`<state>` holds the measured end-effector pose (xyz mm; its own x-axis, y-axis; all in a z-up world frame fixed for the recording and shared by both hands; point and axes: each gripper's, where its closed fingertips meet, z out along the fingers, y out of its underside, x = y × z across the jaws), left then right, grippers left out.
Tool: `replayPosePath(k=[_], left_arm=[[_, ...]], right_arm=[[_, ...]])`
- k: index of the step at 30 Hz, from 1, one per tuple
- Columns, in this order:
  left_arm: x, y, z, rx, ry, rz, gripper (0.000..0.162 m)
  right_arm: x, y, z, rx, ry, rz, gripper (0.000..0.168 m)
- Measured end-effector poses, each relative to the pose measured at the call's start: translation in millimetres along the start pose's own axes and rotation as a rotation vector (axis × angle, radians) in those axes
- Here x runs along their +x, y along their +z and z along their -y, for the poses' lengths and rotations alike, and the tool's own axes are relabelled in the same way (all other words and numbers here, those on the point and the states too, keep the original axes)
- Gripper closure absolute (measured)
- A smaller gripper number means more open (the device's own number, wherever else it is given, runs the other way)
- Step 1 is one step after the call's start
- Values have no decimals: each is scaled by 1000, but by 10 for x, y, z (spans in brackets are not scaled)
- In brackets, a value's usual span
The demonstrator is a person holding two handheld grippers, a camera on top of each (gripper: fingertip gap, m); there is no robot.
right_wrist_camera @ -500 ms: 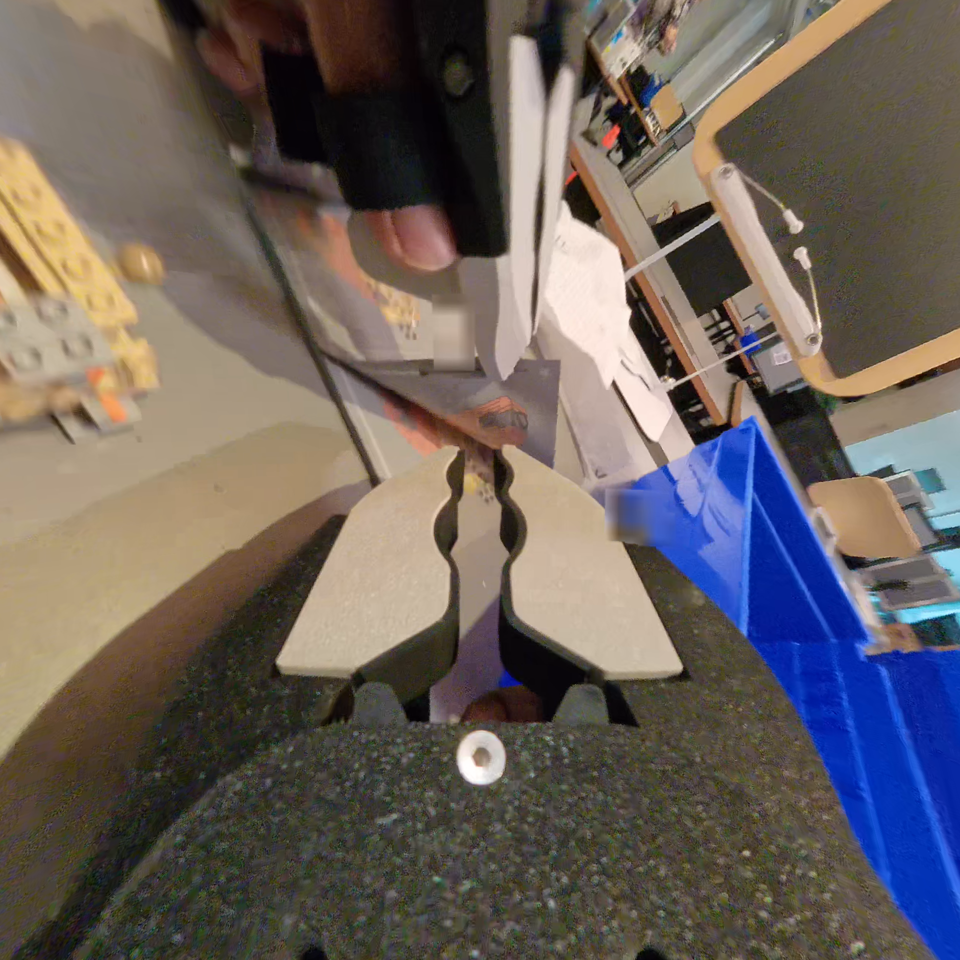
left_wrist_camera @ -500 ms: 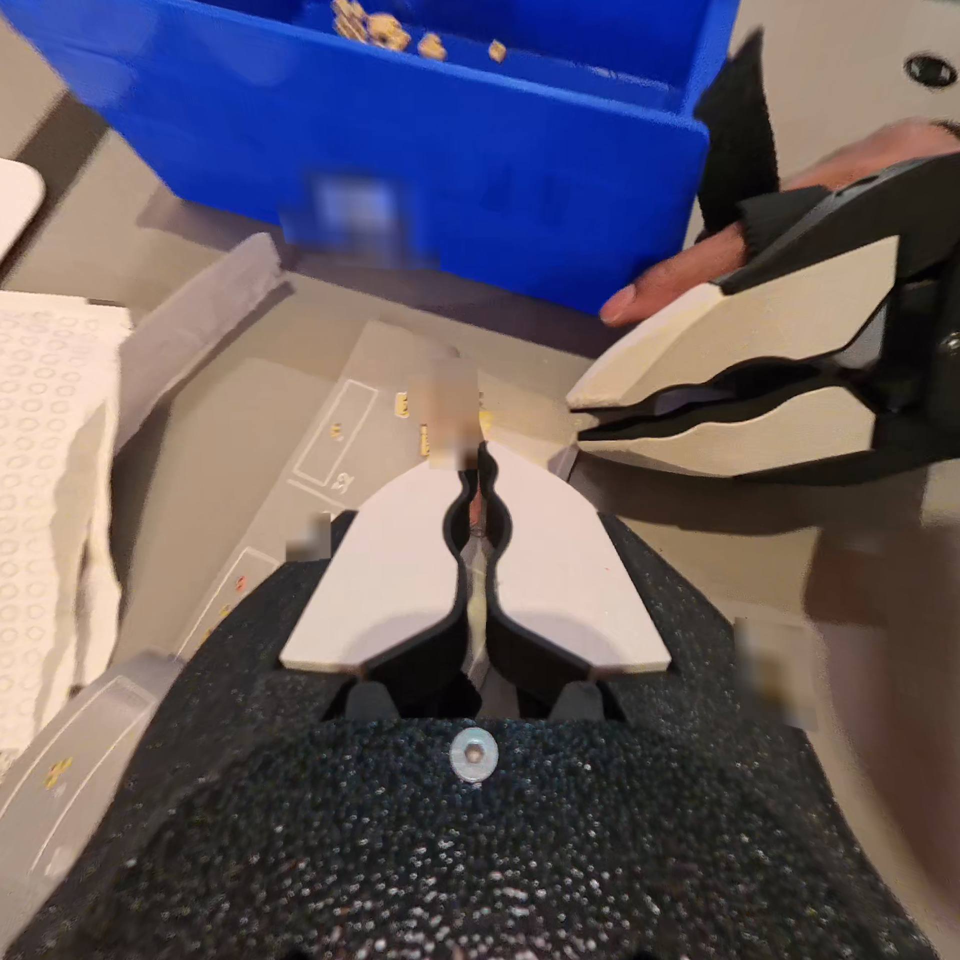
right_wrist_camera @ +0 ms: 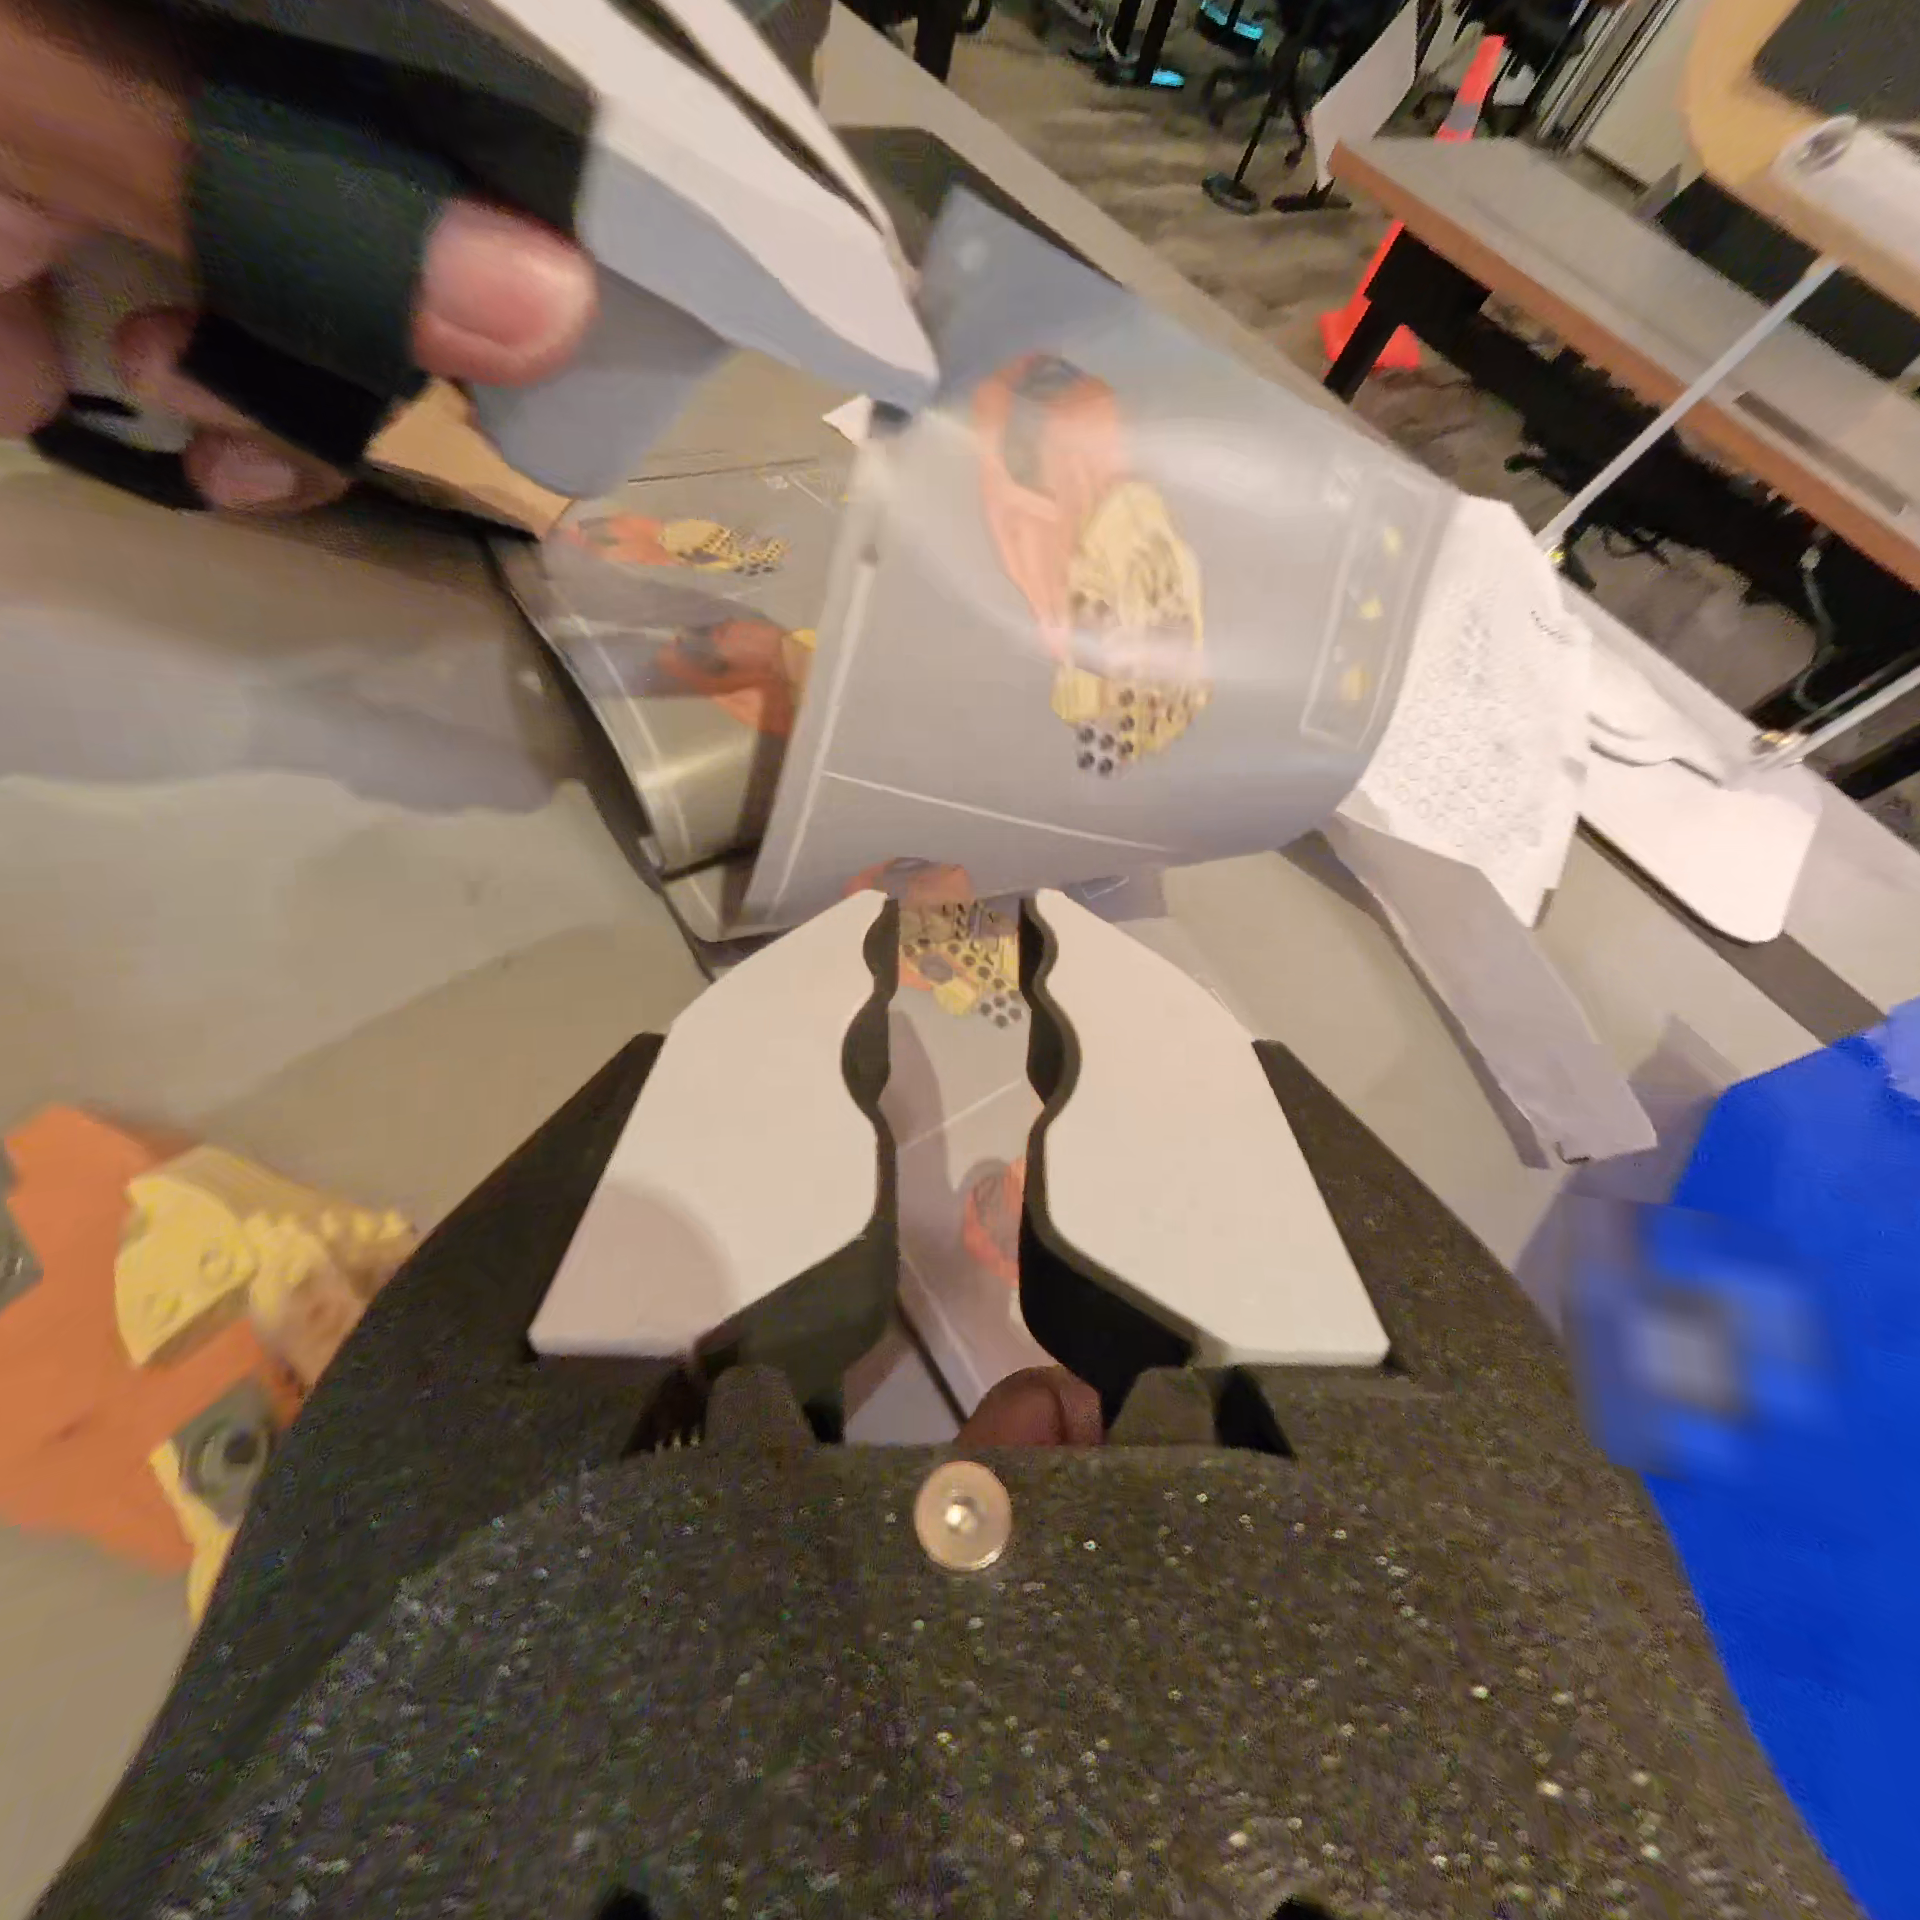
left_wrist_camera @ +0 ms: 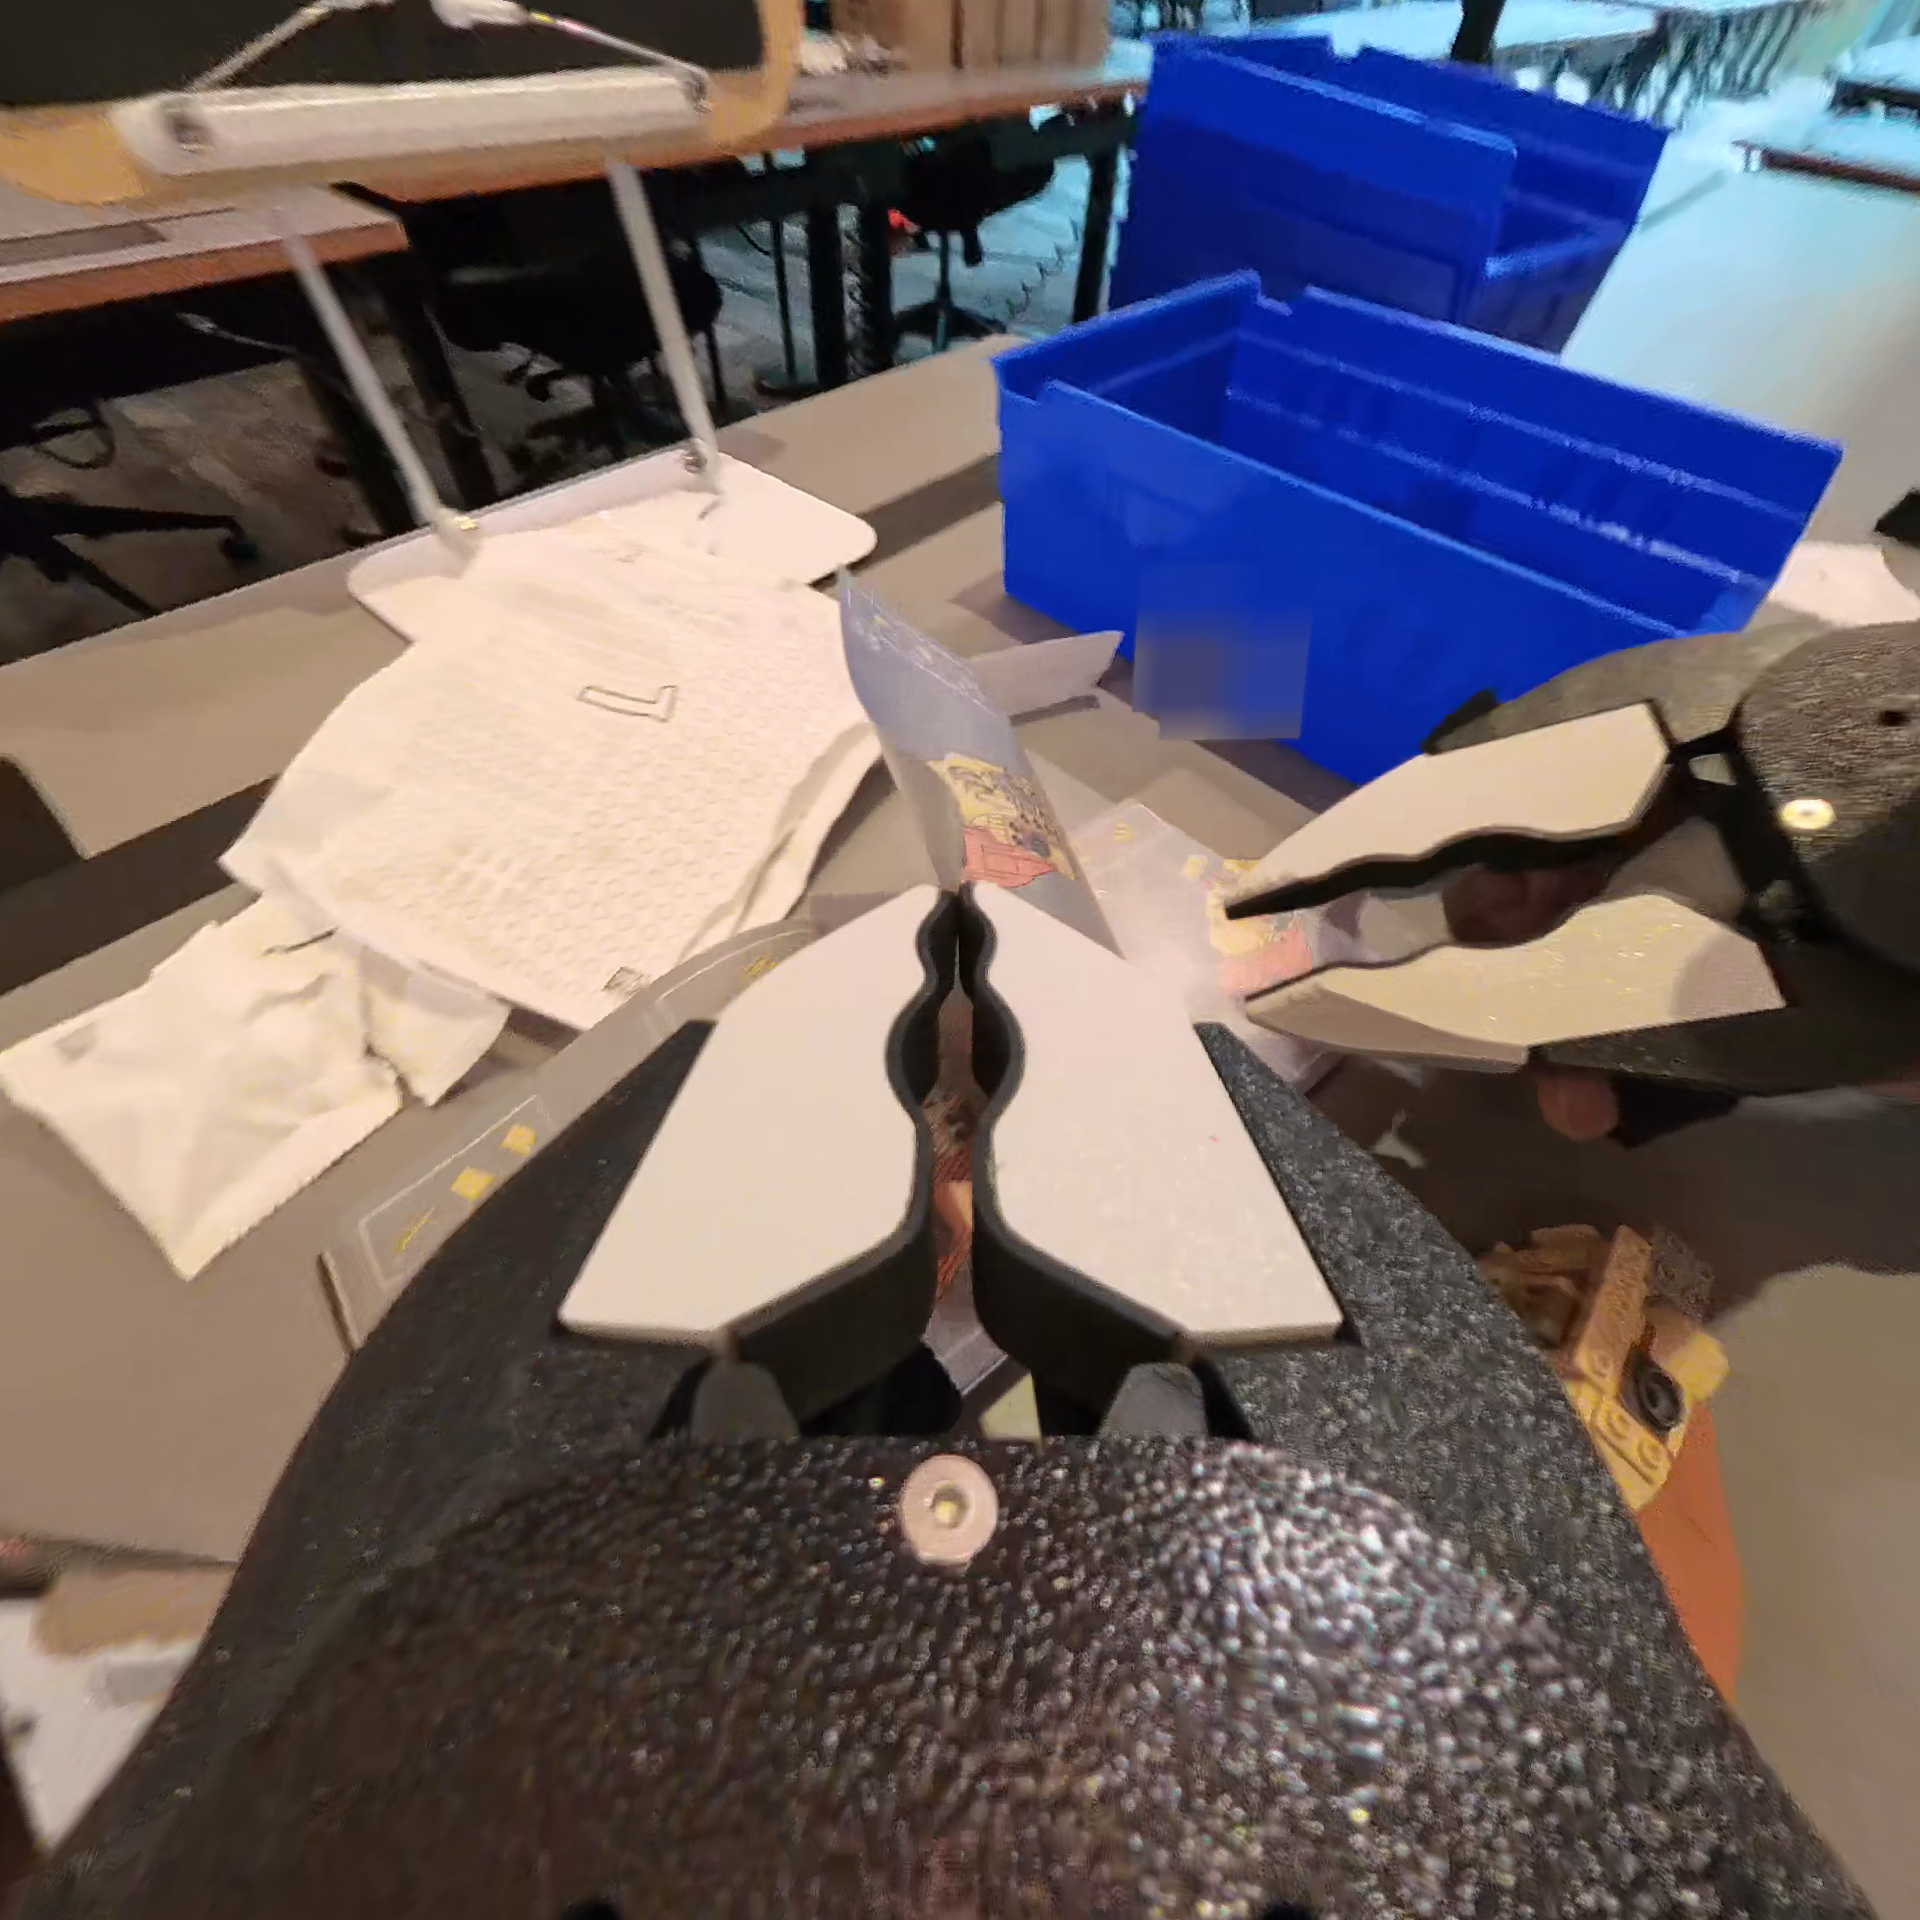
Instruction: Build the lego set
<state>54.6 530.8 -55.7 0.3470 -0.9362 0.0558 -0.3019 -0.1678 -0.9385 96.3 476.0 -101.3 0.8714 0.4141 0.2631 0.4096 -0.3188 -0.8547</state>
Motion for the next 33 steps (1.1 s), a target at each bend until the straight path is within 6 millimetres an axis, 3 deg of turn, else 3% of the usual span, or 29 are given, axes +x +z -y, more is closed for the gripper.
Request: replayPosePath(k=[6,15,22,27,33], left_arm=[[-267,-300,-174,48,-125,33,162],[-454,-514,-434,-4,-109,91,160],[-464,-690,-552,-141,100,128,130],[-538,-888,-766,-281,324,210,124],[-557,-1049,-1108,-474,379,172,122]], right_arm=[[70,334,135,-47,19,30,143],[-154,667,362,-66,-81,144,142],[-241,823,320,-115,-145,141,142],[-270,865,273,-134,-155,143,142],[-285,909,279,-147,-168,141,142]])
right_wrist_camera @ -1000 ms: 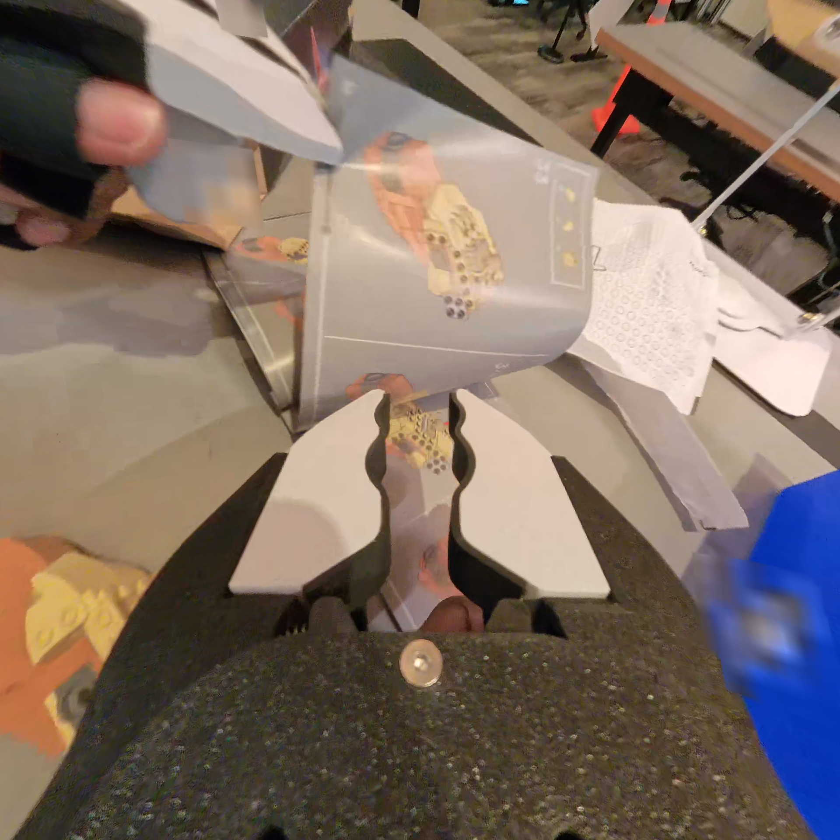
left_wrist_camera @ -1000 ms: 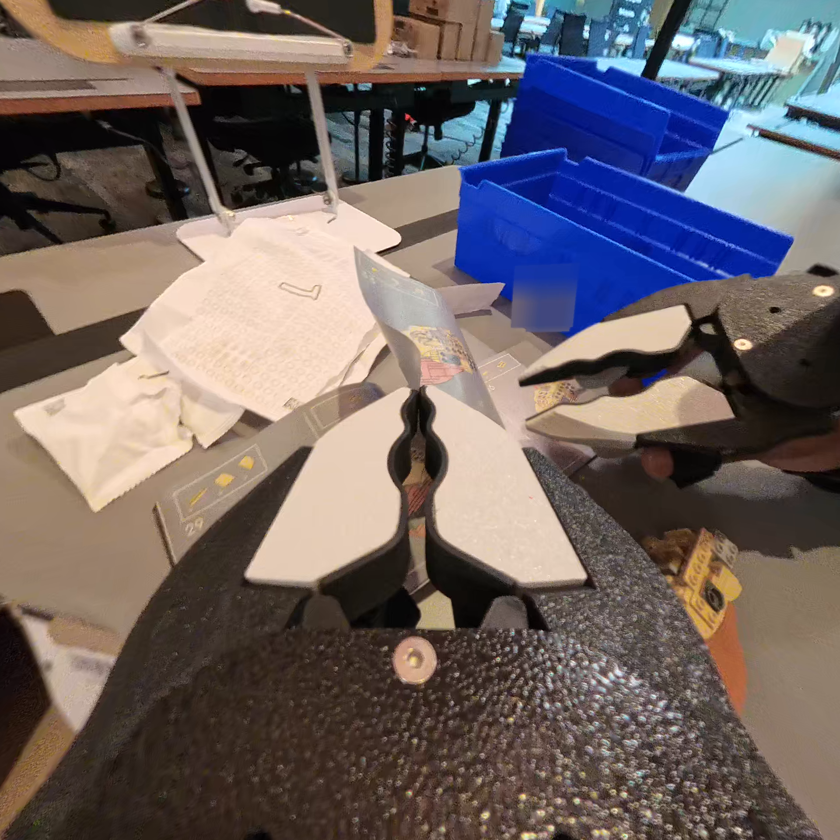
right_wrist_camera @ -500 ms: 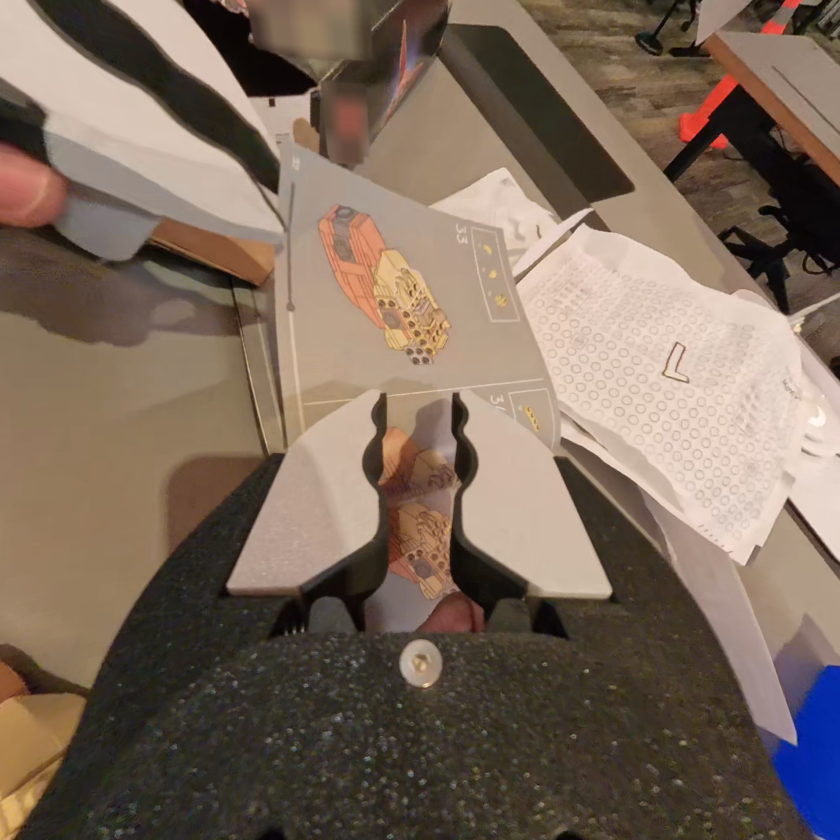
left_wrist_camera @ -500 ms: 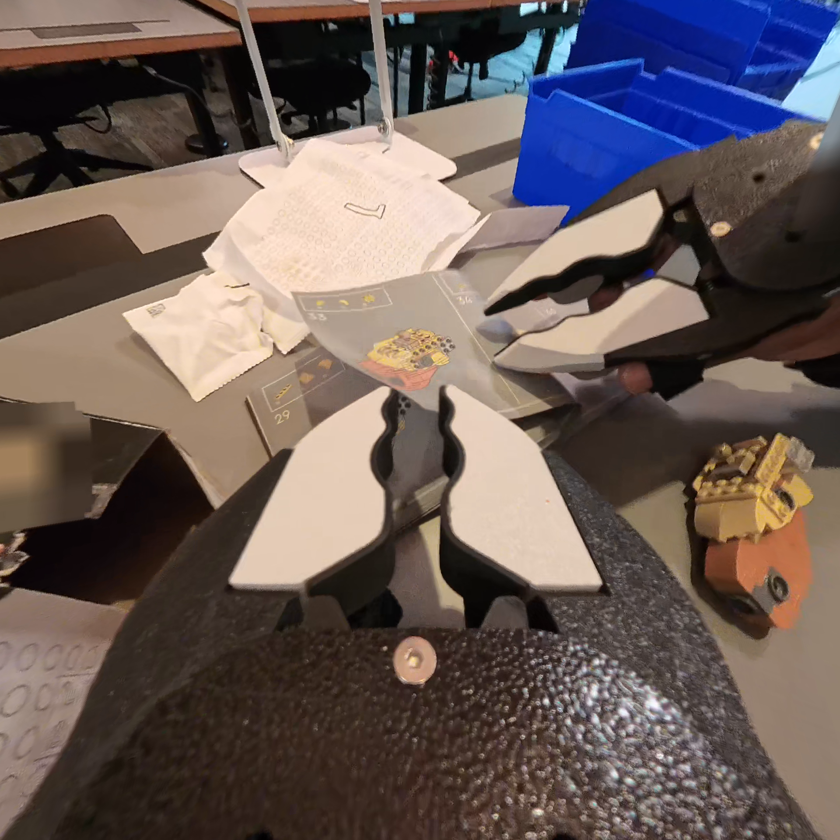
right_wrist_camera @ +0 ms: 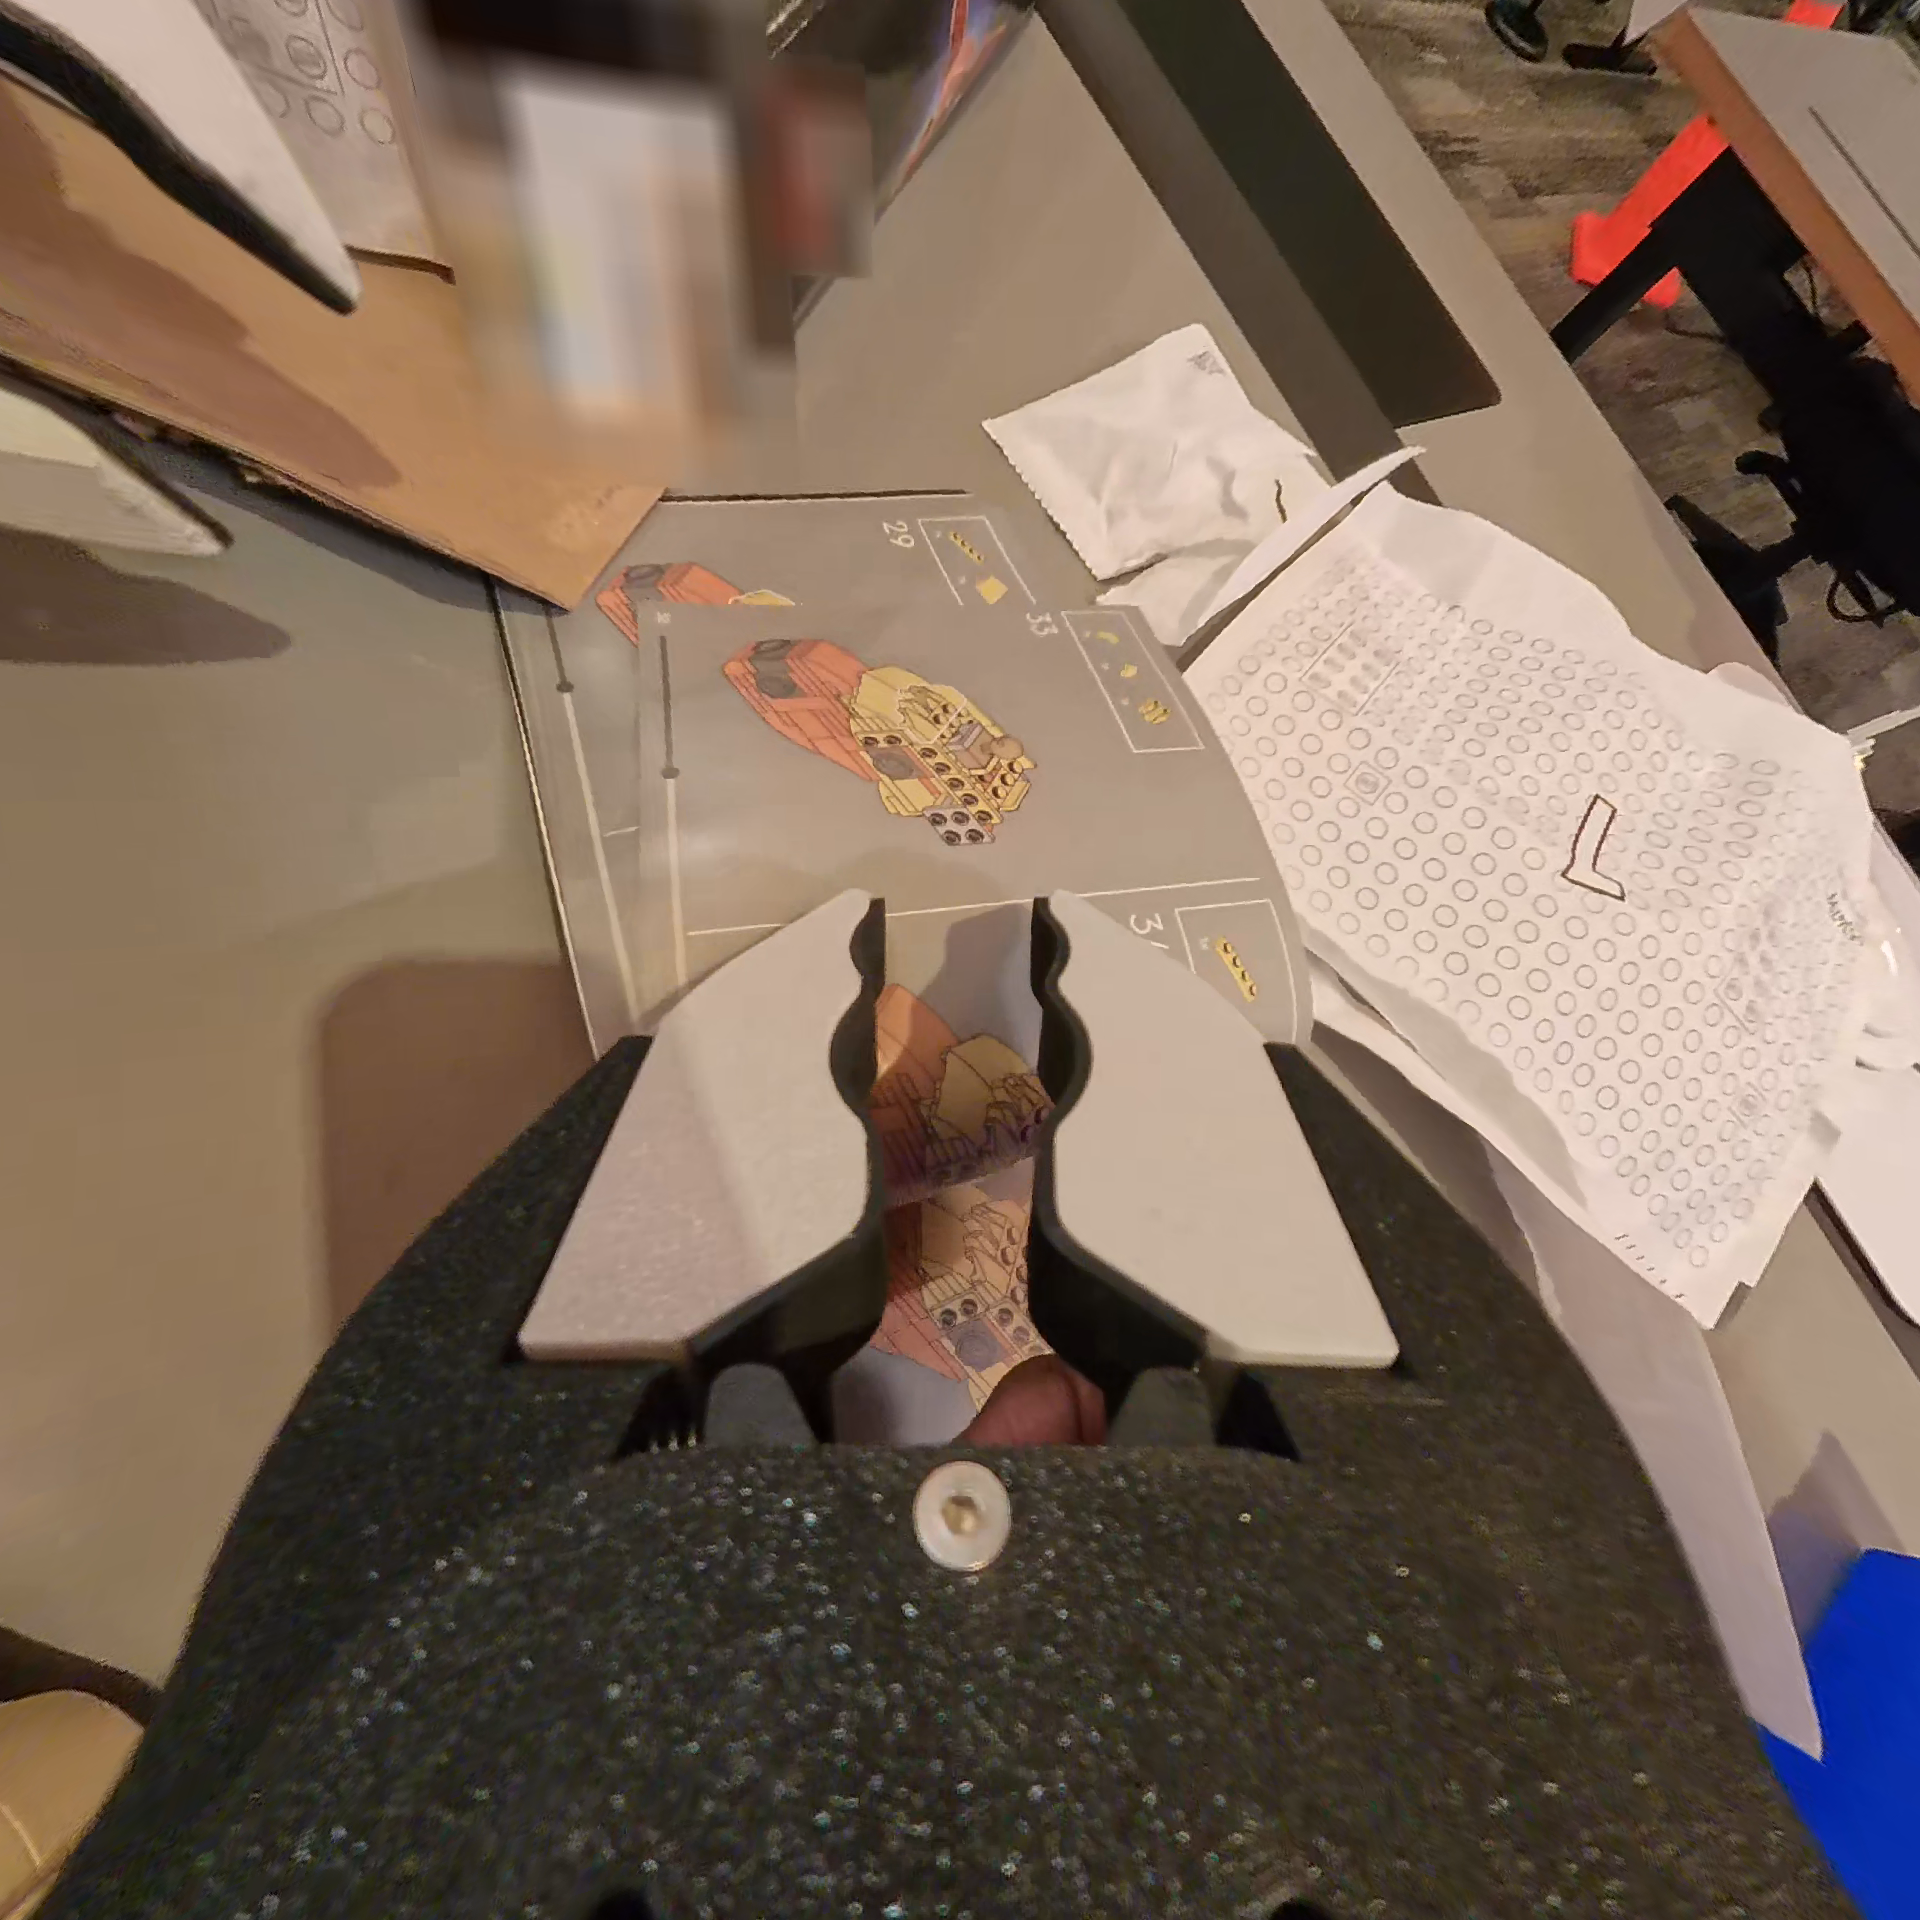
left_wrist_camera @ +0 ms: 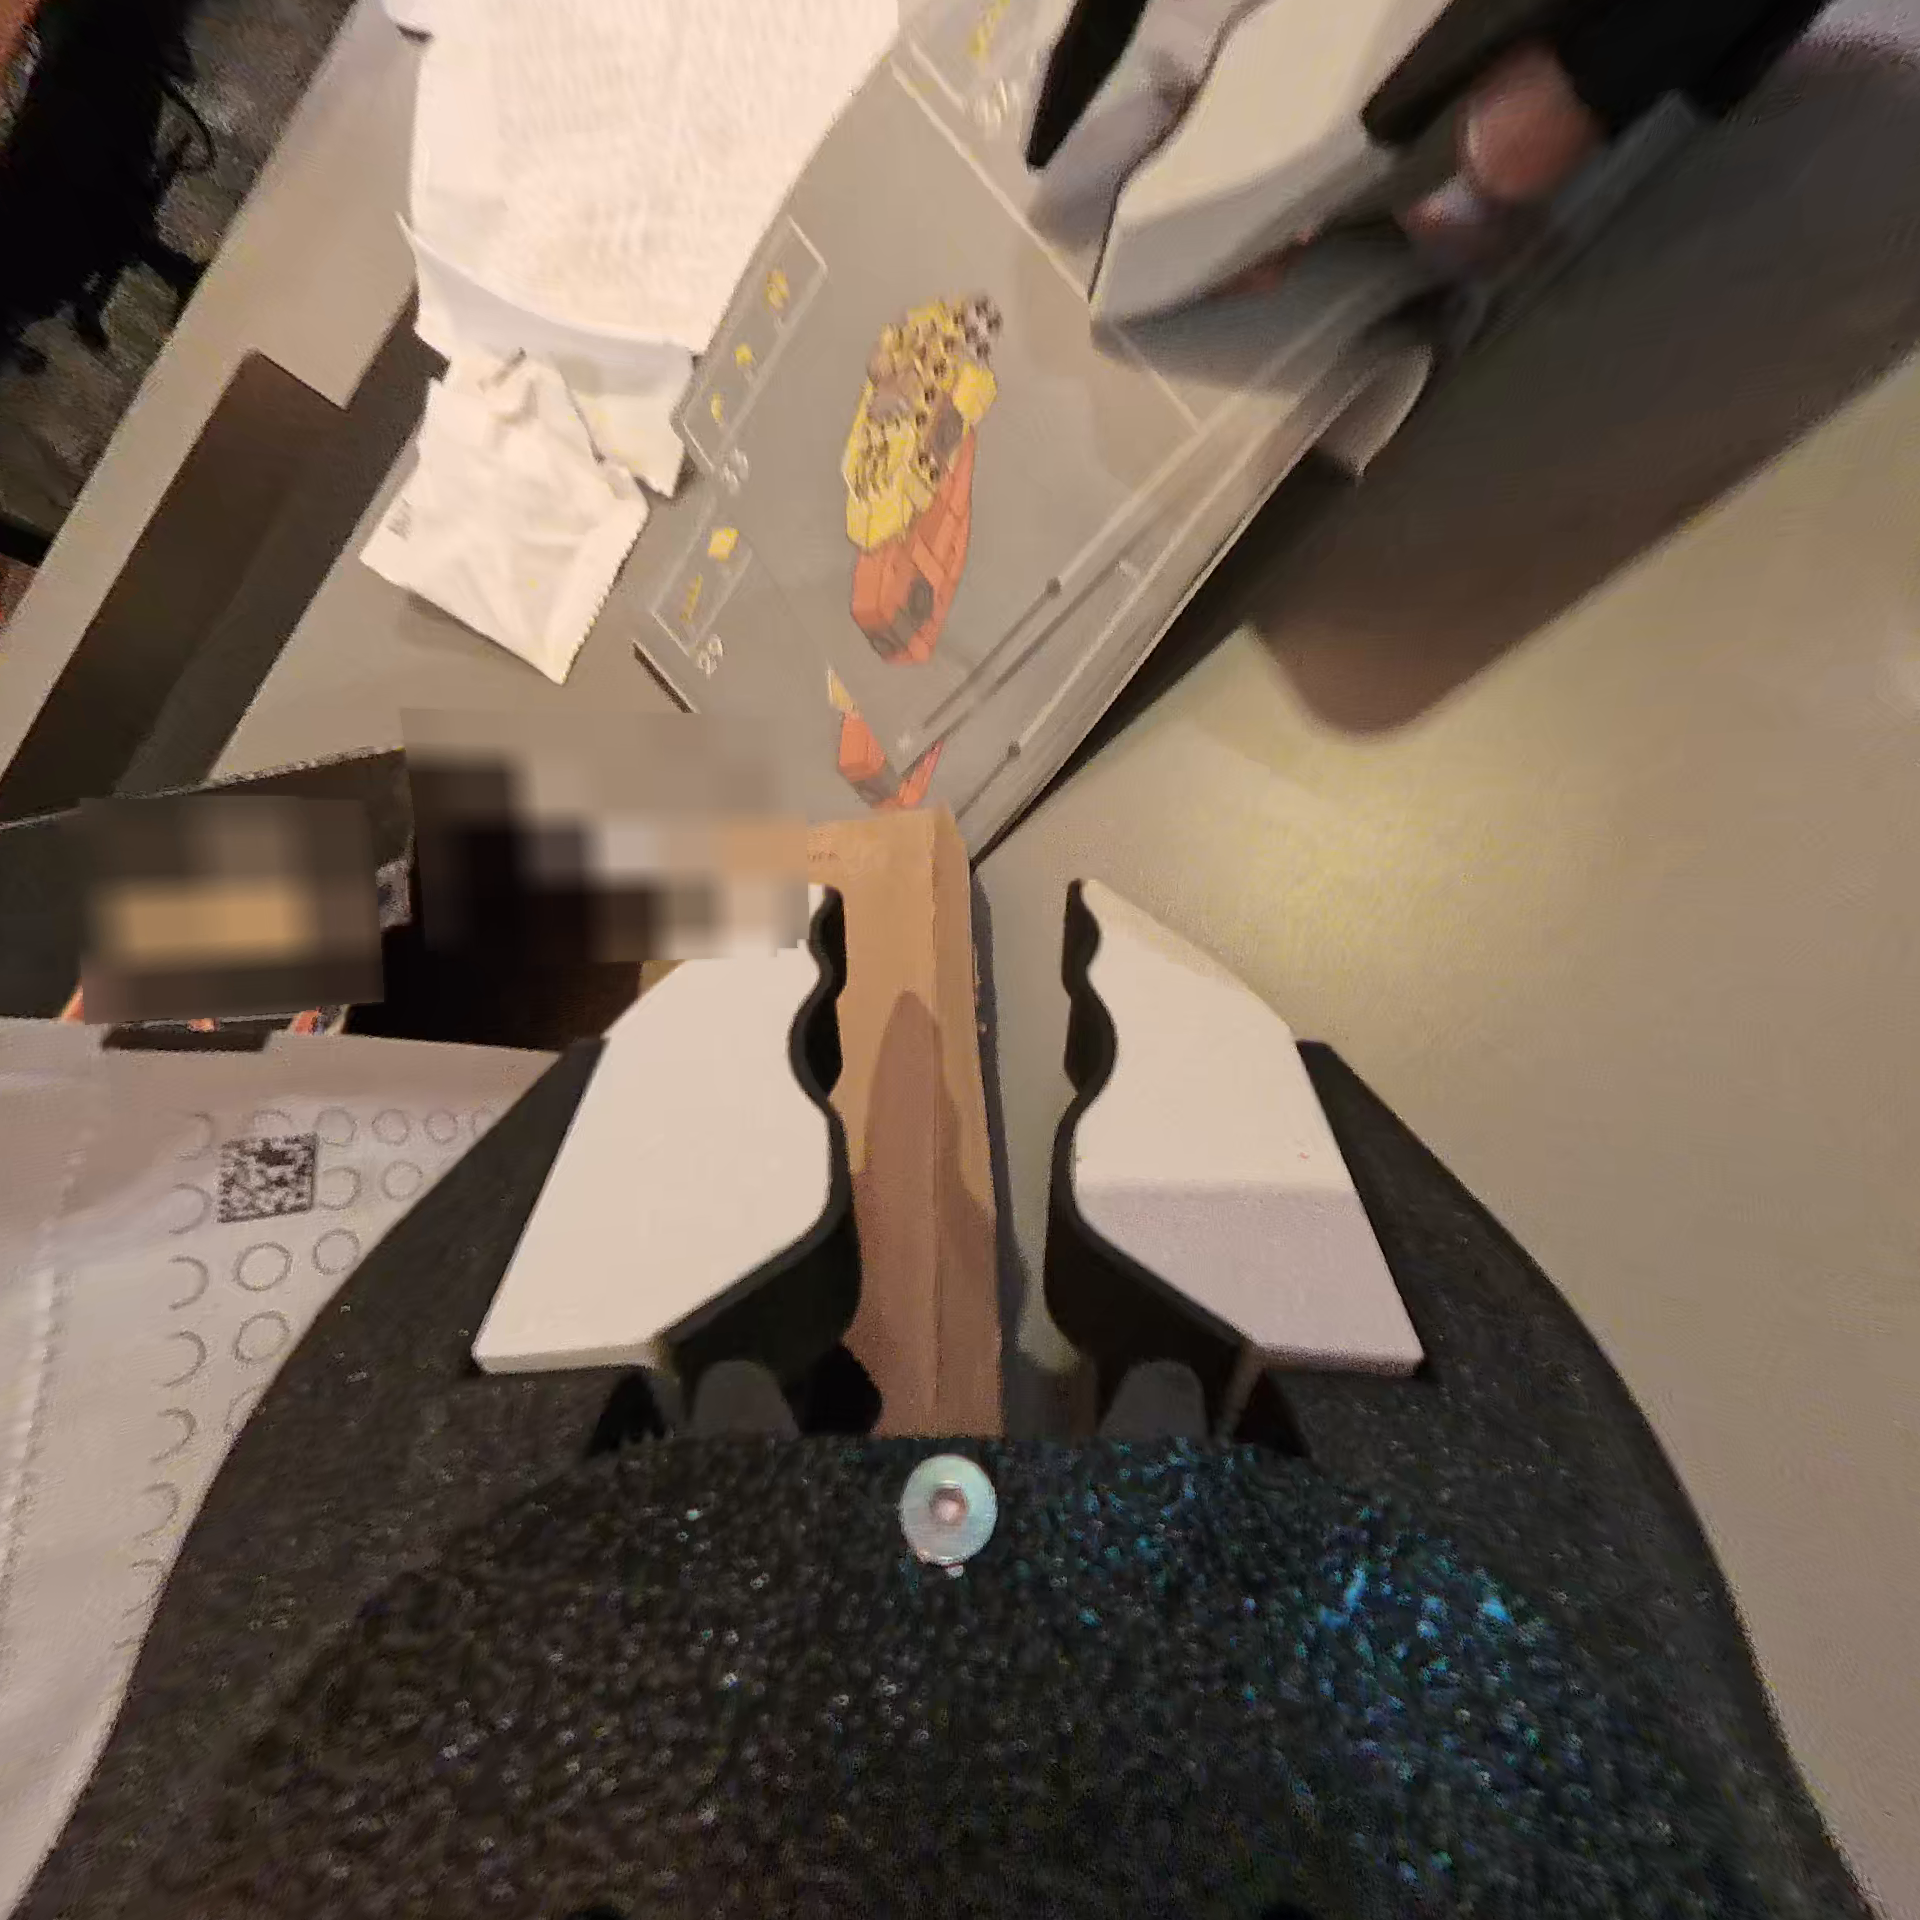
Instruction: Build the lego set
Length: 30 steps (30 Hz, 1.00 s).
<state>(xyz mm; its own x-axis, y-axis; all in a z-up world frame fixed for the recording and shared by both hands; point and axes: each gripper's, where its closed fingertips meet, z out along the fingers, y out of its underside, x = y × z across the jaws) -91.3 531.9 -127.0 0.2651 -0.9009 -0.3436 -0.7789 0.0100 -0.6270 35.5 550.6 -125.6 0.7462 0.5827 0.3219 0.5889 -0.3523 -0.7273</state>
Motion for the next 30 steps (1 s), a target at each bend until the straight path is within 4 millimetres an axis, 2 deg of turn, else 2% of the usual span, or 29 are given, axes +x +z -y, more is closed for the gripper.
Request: replayPosePath(k=[9,13,19,22,30], left_arm=[[-62,41,-365,-180,66,23,123],[-98,88,-484,-243,78,43,130],[-53,125,-515,-275,95,31,159],[-120,113,-508,-286,117,76,160],[-257,25,-353,-182,61,119,161]], right_arm=[[-13,38,13,-6,-12,-1,142],[-16,38,13,-4,-16,1,142],[-24,40,6,-9,-28,4,142],[-35,39,11,-12,-37,7,143],[-79,71,23,-26,-65,15,144]])
